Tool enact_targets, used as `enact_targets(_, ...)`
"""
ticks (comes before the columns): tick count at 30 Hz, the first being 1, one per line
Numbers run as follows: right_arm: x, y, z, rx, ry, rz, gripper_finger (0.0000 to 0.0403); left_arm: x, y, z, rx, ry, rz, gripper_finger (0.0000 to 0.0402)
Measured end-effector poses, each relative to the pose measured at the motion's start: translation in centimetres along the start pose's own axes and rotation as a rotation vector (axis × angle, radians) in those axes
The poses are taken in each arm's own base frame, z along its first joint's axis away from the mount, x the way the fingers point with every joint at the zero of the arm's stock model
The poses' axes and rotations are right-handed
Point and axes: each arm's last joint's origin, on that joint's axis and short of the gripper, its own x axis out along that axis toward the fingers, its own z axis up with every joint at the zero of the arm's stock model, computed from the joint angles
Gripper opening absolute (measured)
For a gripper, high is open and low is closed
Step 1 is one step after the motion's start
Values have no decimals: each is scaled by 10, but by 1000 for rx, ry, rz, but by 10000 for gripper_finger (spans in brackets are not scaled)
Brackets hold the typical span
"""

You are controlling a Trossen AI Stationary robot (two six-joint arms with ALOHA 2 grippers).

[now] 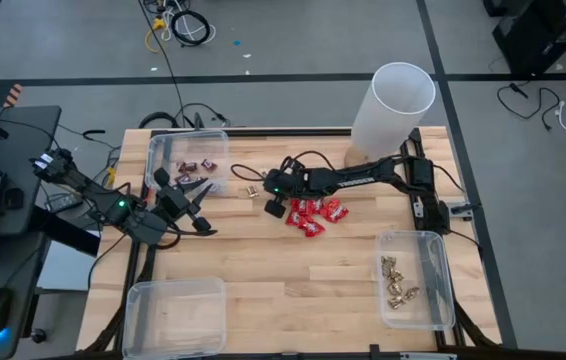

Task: Sort candy
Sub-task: Put the gold chocolate into the bottom right transparent bin

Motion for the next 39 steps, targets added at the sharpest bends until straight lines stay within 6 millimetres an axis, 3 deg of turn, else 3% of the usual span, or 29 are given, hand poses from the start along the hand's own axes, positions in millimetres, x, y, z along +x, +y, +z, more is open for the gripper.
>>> enact_targets(10, 1, -13, -16, 64, 181, -51, 0, 0, 0, 0, 0, 0, 0, 82)
enact_targets(21, -12, -9, -40, 52, 414, -94, 0, 0, 0, 0, 0, 0, 0, 82)
enact_targets(25, -17, -4, -32, 59, 351, -69, 0, 0, 0, 0, 1, 0, 0, 82)
enact_targets(31, -23, 3, 0, 10, 104, 3, 0, 0, 0, 0, 5, 1, 0, 82)
enact_targets(35, -19, 6, 12, -147, -10, 136, 2, 0, -1, -1, 16, 5, -5, 82)
enact_targets(39, -14, 8, 8, -391, -5, 159, 20, 1, -3, -2, 24, 7, -6, 82)
